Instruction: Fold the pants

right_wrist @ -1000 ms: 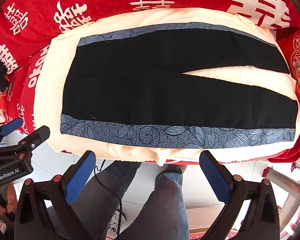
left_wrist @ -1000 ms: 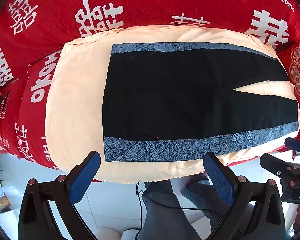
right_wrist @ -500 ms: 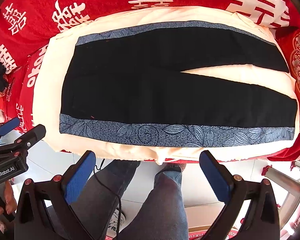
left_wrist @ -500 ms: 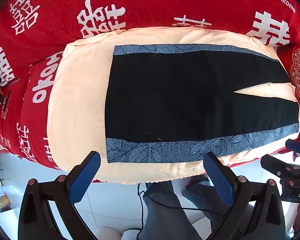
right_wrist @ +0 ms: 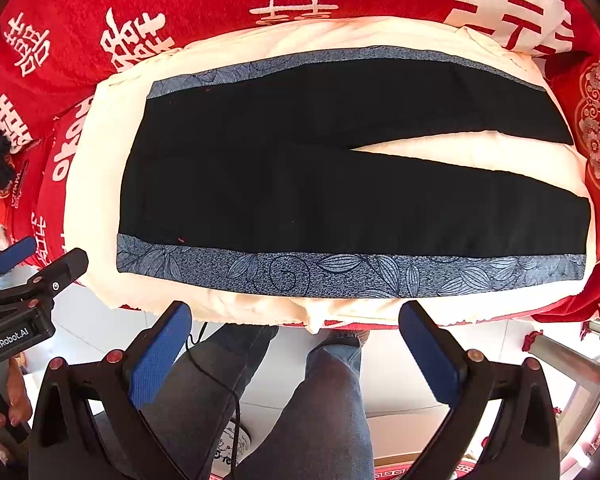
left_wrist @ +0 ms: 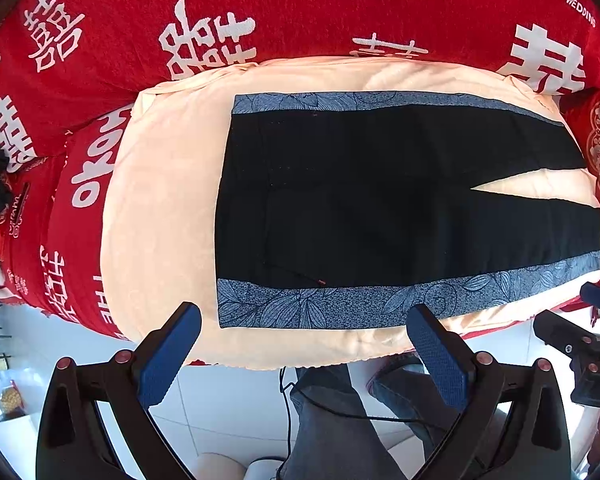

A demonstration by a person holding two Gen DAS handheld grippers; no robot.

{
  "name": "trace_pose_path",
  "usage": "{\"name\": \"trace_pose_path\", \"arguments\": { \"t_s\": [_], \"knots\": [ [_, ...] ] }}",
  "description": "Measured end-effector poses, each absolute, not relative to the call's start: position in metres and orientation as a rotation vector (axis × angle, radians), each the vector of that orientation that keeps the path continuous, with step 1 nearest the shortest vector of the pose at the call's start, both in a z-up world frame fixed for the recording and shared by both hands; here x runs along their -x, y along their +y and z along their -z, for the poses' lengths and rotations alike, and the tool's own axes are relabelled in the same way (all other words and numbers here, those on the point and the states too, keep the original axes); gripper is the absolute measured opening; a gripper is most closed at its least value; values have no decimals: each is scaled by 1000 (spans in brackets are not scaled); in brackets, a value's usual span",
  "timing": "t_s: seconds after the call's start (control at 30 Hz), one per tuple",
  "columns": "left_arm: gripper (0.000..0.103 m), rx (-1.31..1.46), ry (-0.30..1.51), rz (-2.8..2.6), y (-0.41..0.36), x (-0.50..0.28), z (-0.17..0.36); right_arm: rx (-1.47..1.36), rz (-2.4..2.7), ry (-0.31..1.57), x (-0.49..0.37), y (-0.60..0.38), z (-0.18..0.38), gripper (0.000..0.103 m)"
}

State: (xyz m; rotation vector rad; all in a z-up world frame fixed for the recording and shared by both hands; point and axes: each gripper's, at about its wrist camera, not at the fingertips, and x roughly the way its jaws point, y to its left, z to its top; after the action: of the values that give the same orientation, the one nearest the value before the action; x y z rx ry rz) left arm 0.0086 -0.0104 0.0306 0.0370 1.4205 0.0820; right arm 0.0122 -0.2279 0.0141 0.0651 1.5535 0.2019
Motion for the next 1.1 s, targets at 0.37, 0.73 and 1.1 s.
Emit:
{"name": "trace_pose_path", "arguments": {
  "t_s": [0.37,0.73,1.1],
  "knots": [
    [103,-48,1411,-110,-35,1,-37,-96,-205,1534,-5,-251,-18,103],
    [103,-62,1434,-120,-86,37,-42,-84,-237,1530,20,-295,-24,103],
    [103,-75,1443,-105,-95,37,-37,-133,-205,1533,28,-320,-24,103]
  ]
}}
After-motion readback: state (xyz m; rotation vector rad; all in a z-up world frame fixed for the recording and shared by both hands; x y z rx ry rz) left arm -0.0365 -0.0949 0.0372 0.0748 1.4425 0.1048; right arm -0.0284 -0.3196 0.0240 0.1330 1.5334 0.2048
